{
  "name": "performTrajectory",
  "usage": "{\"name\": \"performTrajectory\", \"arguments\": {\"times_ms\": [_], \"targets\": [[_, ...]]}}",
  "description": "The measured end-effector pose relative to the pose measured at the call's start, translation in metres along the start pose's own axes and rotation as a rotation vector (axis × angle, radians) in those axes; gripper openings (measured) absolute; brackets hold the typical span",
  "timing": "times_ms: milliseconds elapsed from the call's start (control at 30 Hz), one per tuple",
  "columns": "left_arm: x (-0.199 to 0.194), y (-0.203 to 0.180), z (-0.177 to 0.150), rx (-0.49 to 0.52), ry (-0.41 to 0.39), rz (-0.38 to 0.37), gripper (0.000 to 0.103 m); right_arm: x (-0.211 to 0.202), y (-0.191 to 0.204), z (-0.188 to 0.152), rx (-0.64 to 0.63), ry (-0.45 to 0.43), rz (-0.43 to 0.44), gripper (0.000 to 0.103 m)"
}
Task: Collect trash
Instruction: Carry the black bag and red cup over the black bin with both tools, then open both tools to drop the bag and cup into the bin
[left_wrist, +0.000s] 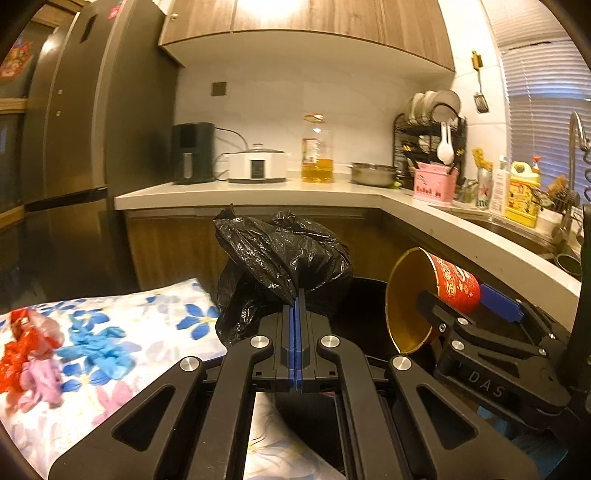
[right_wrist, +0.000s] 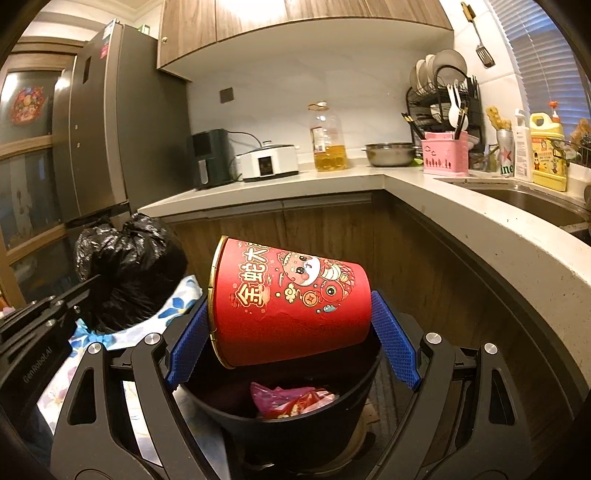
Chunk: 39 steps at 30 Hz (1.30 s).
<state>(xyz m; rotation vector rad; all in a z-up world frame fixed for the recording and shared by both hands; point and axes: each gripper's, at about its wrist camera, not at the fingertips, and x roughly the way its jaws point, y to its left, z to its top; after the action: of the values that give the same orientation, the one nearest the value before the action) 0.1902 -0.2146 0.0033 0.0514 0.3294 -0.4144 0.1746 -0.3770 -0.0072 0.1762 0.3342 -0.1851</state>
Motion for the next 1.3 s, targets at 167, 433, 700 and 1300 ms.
{"name": "performTrajectory", "arguments": {"times_ms": [167, 433, 700, 1300], "targets": [[0.012, -0.005, -0.005, 0.012, 0.011, -0.038, 0.0, 0.006, -0.008, -0.001, 0.008, 0.007, -0.015, 0.083], [0.028, -0.007, -0.012, 0.018, 0.052, -0.062, 0.0, 0.015, -0.014, -0.002, 0.019, 0.017, -0.024, 0.083], [0.036, -0.007, -0.018, 0.026, 0.068, -0.077, 0.002, 0.02, -0.014, -0.004, 0.022, 0.023, -0.026, 0.083], [0.021, 0.033, -0.029, -0.058, 0.067, 0.062, 0.081, 0.025, -0.011, -0.008, 0.037, 0.055, -0.02, 0.086]]}}
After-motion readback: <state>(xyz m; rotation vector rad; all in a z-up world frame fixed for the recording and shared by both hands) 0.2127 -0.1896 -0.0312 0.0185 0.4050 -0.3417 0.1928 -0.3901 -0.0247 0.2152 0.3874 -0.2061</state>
